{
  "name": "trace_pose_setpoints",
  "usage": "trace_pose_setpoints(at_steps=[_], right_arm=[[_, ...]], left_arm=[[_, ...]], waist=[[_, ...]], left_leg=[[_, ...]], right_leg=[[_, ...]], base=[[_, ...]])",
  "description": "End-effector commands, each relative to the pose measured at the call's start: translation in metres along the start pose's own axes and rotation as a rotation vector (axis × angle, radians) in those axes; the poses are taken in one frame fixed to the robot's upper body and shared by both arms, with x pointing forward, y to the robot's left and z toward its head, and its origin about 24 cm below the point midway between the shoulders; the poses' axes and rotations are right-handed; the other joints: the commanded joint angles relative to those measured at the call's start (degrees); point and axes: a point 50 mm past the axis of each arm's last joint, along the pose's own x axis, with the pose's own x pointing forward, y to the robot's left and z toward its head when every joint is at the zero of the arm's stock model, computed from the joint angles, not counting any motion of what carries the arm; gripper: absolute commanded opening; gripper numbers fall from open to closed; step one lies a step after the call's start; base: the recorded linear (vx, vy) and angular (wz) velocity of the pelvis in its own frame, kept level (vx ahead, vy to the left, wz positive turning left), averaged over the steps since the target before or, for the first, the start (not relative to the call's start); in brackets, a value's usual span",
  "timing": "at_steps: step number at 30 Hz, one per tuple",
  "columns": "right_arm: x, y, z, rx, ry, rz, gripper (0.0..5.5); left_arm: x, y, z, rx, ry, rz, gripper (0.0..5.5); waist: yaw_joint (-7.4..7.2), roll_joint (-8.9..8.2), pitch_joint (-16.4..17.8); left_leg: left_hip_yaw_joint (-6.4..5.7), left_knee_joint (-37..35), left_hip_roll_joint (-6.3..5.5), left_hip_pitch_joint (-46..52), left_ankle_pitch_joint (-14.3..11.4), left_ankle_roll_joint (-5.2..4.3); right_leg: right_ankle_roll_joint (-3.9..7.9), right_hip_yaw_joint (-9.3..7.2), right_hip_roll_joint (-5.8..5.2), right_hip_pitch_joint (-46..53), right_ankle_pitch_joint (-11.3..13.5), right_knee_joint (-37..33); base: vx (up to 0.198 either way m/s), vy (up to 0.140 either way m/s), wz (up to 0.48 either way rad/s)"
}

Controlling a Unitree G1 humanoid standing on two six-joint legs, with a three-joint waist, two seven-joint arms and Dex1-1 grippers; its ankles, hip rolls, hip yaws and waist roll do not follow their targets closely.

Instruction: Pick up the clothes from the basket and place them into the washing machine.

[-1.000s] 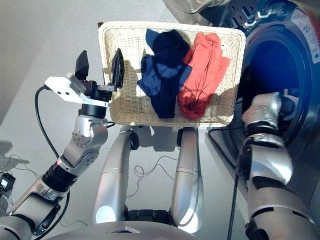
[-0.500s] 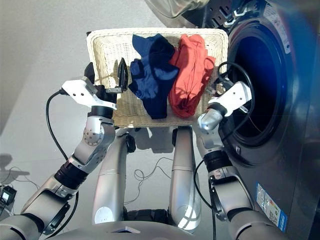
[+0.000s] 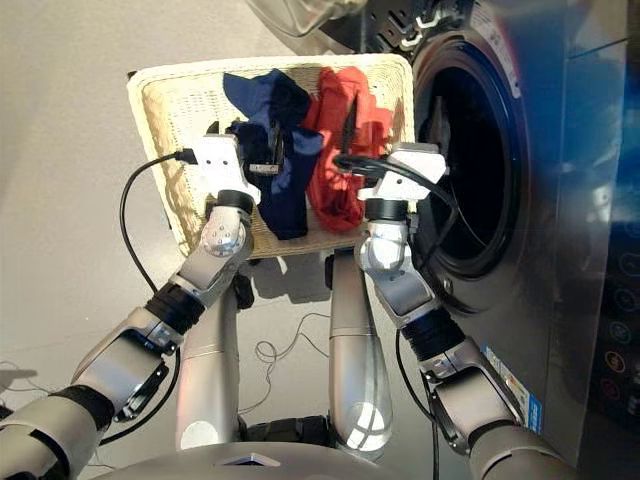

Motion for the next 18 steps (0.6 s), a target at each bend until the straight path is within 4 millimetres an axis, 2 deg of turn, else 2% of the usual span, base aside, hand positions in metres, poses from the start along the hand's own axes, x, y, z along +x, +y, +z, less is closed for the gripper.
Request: trace_pose_setpoints(at_steps=[1,11,13,18], right_arm=[[0.010,0.018,0.031,0.086,-0.148,0.054,5.50],[0.018,0.045,0.058,0.204,-0.237,0.175,5.50],[0.018,0.051,0.061,0.239,-0.239,0.193,5.50],[0.018,0.056,0.065,0.269,-0.242,0.217,5.50]], left_arm=[[0.012,-0.010,0.004,0.002,0.009,-0.011,5.50],[0.032,0.005,-0.008,0.070,0.150,0.105,5.50],[0.032,0.013,-0.017,0.049,0.215,0.164,5.50],[0.031,0.023,-0.025,-0.001,0.286,0.242,5.50]], waist=[[0.64,-2.36,-0.72],[-0.52,-3.56,-0.72],[-0.70,-3.71,-0.72],[-0.88,-3.86,-0.72]], left_leg=[[-1.32,7.29,0.02,-2.31,-4.65,-0.76],[-1.43,10.85,1.16,-7.45,-5.52,-1.20],[-1.34,11.52,1.27,-8.32,-5.64,-1.20],[-1.51,12.10,1.50,-9.30,-5.76,-1.15]], right_leg=[[1.86,-0.34,0.87,0.51,5.78,-4.82],[2.06,-0.23,1.68,-3.98,5.96,-2.97],[2.03,-0.42,1.81,-4.94,5.90,-2.37],[2.01,-0.77,2.15,-5.91,5.84,-1.80]], base=[[0.000,0.000,0.000],[0.000,0.000,0.000],[0.000,0.000,0.000],[0.000,0.000,0.000]])
